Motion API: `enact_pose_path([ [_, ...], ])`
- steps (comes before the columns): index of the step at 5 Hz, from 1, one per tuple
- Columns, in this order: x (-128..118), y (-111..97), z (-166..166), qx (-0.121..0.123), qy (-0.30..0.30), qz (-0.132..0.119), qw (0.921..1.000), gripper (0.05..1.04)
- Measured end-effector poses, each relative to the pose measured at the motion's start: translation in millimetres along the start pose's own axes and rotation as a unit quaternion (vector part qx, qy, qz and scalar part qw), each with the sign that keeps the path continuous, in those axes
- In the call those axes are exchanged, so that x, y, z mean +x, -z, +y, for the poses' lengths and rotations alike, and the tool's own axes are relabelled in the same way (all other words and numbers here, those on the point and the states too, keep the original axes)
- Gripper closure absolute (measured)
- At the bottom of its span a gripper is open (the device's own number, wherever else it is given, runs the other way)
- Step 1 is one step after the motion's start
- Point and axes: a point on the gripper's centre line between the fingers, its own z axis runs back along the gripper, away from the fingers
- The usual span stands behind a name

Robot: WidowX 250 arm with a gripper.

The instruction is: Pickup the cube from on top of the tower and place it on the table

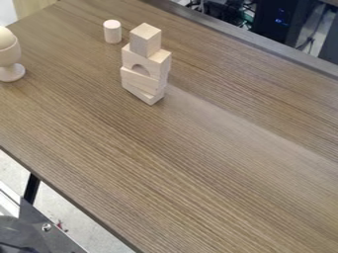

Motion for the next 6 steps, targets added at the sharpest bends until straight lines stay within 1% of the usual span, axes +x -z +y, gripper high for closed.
enact_pose_path([
  [1, -1, 14, 1, 0.006, -0.001, 0.02, 0.9998, 0.084],
  [2, -7, 28, -2, -0.01, 0.017, 0.024, 0.9995, 0.084],
  [3, -12, 25, -6, -0.02, 0.033, 0.017, 0.9991, 0.084],
  [4, -24, 19, -11, -0.043, 0.053, 0.021, 0.9975, 0.084],
  [5, -37, 15, -13, -0.055, 0.071, 0.013, 0.9959, 0.084],
  [6, -50, 18, -20, -0.06, 0.108, 0.022, 0.992, 0.084],
])
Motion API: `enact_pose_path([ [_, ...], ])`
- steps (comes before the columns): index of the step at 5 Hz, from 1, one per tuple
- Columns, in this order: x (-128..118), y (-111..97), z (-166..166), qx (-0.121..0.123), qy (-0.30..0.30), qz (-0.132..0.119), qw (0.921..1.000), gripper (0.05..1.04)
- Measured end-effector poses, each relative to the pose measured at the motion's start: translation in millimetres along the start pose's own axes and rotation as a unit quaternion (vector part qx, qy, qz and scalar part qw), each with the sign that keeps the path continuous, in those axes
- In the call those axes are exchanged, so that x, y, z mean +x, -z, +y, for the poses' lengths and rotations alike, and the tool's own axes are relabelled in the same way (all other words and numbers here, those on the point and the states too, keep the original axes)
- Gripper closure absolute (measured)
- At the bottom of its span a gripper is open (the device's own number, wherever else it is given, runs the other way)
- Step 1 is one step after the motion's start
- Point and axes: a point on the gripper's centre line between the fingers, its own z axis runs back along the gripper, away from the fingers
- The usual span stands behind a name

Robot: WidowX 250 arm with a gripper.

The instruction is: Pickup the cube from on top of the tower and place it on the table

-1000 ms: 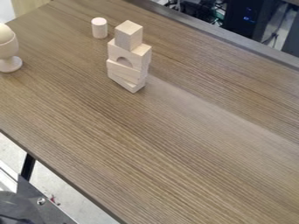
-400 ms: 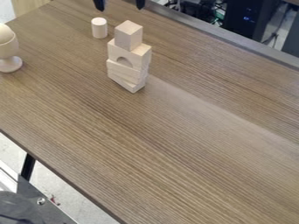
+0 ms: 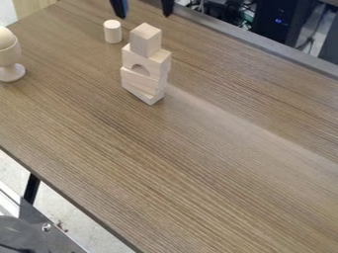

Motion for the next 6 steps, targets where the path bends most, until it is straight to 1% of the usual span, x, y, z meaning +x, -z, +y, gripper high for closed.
enact_pose_path([
  [1, -4, 8, -1, 0.039, 0.065, 0.0, 0.9971, 0.084],
  [2, -7, 23, -8, 0.138, 0.159, -0.042, 0.9766, 0.084],
  [3, -5, 22, -11, 0.174, 0.178, -0.063, 0.9665, 0.084],
  [5, 2, 23, -11, 0.185, 0.172, -0.037, 0.9669, 0.084],
  [6, 6, 17, -13, 0.164, 0.17, -0.022, 0.9715, 0.084],
])
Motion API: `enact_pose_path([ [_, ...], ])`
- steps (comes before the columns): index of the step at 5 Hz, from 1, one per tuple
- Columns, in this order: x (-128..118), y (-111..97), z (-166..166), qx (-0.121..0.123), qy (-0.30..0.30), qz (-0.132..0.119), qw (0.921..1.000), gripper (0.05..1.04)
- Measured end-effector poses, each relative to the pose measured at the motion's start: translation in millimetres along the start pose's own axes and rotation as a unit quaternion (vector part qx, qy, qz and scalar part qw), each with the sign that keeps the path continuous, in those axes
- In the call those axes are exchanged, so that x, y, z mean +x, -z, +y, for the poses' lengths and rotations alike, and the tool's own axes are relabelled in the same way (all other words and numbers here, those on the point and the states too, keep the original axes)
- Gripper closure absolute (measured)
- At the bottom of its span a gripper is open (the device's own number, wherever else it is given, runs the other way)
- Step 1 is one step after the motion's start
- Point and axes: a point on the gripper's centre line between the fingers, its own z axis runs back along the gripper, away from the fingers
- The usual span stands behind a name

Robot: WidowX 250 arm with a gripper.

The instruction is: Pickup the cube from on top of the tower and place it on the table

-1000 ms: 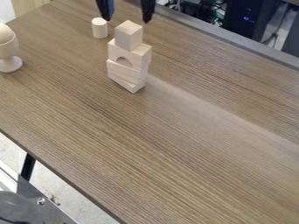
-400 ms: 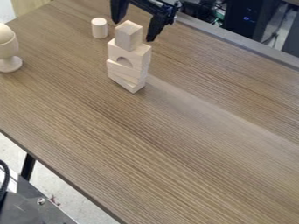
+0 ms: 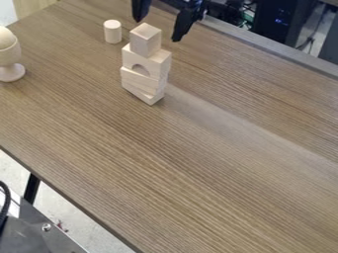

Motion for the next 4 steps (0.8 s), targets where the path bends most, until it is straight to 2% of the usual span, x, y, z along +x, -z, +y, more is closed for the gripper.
enact_pose_path([
  [1, 3, 5, 6, -0.014, -0.005, 0.019, 0.9997, 0.084],
  [2, 3, 17, 9, -0.011, -0.004, 0.046, 0.9989, 0.084],
  [3, 6, 18, 19, -0.004, -0.014, 0.054, 0.9984, 0.084],
  [4, 4, 27, 25, 0.004, -0.022, 0.078, 0.9967, 0.117],
])
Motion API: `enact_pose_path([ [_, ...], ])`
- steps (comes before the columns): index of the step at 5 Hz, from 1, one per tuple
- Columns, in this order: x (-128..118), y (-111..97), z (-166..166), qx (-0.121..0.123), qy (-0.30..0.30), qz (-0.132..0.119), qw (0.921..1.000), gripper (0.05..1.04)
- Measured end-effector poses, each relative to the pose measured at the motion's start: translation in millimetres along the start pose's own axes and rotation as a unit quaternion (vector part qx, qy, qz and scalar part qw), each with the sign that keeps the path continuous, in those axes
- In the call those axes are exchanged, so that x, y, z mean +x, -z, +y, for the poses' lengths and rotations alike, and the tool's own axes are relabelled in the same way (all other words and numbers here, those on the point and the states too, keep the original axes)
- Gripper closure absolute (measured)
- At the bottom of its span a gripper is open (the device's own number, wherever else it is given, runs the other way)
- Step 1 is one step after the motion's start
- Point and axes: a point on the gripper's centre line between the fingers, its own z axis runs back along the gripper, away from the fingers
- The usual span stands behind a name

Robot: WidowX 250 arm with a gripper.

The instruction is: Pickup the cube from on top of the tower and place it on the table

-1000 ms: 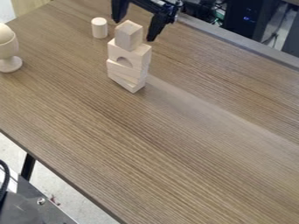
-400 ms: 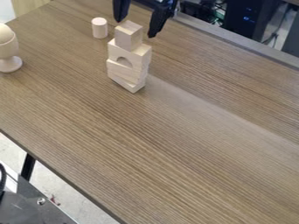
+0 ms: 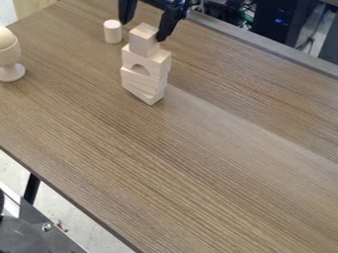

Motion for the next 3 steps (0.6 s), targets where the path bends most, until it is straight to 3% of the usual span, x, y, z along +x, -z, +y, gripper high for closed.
enact_pose_path([
  [1, 1, 5, 7, 0.007, -0.013, 0.025, 0.9996, 0.387],
  [2, 1, 1, 9, 0.008, -0.013, 0.041, 0.999, 0.515],
  [3, 0, -6, 7, -0.01, -0.009, 0.045, 0.9989, 0.516],
])
